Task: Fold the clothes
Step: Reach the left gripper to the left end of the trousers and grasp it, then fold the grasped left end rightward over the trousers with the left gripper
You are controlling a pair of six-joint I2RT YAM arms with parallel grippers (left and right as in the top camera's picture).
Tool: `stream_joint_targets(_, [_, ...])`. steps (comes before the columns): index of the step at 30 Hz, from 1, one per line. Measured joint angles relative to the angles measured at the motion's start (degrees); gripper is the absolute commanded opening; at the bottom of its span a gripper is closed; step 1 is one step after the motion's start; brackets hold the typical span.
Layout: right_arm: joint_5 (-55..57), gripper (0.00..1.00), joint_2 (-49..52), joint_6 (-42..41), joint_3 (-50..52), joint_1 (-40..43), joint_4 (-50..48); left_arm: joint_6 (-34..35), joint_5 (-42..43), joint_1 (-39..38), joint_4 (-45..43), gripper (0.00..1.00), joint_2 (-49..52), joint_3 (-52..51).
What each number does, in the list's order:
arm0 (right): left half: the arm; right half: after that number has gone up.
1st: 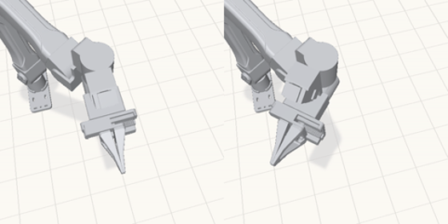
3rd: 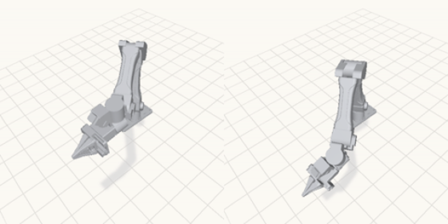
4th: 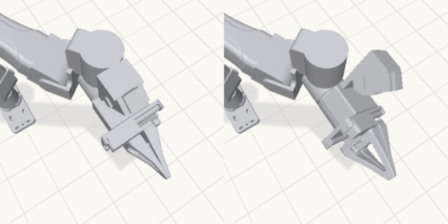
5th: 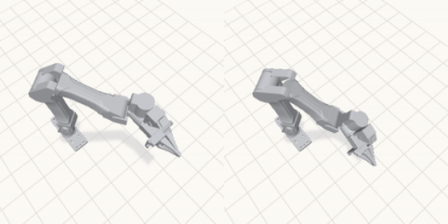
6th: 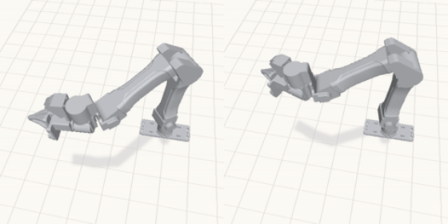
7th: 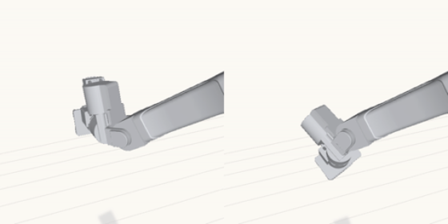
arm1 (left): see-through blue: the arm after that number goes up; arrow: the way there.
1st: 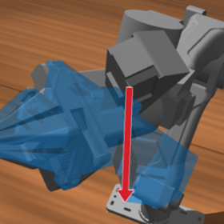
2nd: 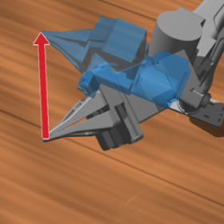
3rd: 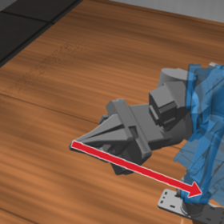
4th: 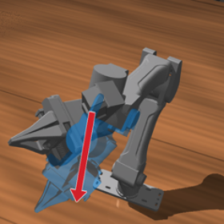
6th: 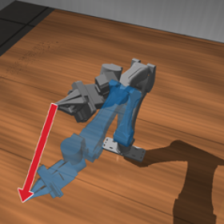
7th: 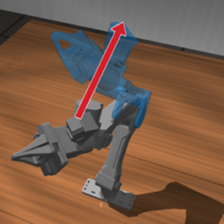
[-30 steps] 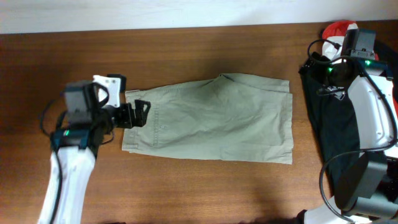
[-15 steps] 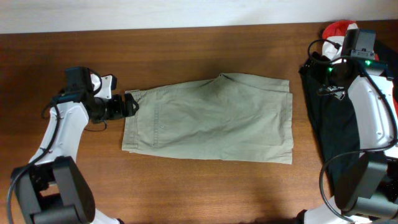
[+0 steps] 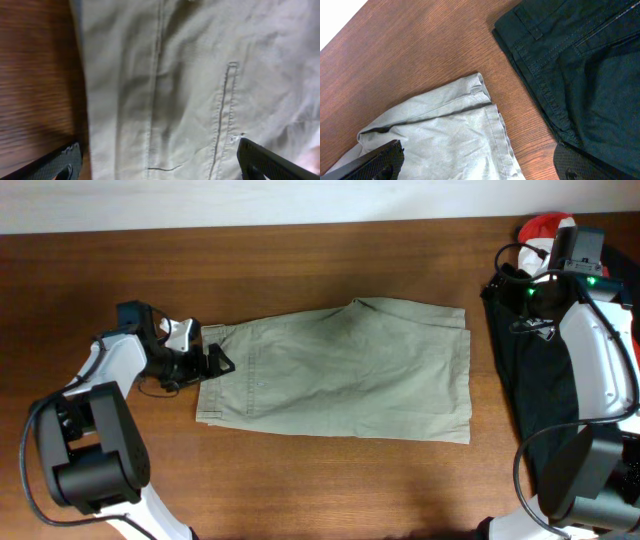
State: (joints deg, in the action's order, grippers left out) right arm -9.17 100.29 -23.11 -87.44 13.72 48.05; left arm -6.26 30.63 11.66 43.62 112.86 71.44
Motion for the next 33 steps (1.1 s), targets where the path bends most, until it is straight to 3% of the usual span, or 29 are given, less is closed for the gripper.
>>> stream_joint_targets(1, [0.0,0.99,0.0,0.0,0.0,0.0,0.0,0.0,0.7,-0.2,0.5,0.78,0.6,0.5])
stream_joint_targets(2, [0.0,0.99,0.0,0.0,0.0,0.0,0.0,-0.1,1.0,-0.6,0.7,0.56,1.0,0.8])
stream_joint_targets(3, [0.0,0.99,0.0,0.0,0.0,0.0,0.0,-0.2,1.4,-1.5,0.7,0.23,1.6,1.0])
stream_joint_targets(6, [0.0,0.99,0.0,0.0,0.0,0.0,0.0,-0.2,1.5,-4.1,0.8,0.01,3.7,0.8])
stream_joint_targets(10, [0.0,0.99,0.0,0.0,0.0,0.0,0.0,0.1,1.8,-5.0,1.0,0.00,4.3,0.6])
stream_joint_targets(13, [0.0,0.99,0.0,0.0,0.0,0.0,0.0,2.2,-4.1,-4.3,8.8,0.01,4.5,3.2])
stream_joint_targets(17, [0.0,0.99,0.0,0.0,0.0,0.0,0.0,6.1,-18.3,0.5,24.6,0.00,5.9,16.0])
stream_joint_targets(20, [0.0,0.99,0.0,0.0,0.0,0.0,0.0,9.2,-23.0,2.3,37.2,0.00,6.2,32.9])
stream_joint_targets(22, [0.0,0.99,0.0,0.0,0.0,0.0,0.0,10.5,-24.3,1.5,41.9,0.00,5.9,38.4])
stream_joint_targets(33, [0.0,0.99,0.0,0.0,0.0,0.0,0.0,15.4,-26.8,-12.7,43.6,0.00,-15.1,42.2])
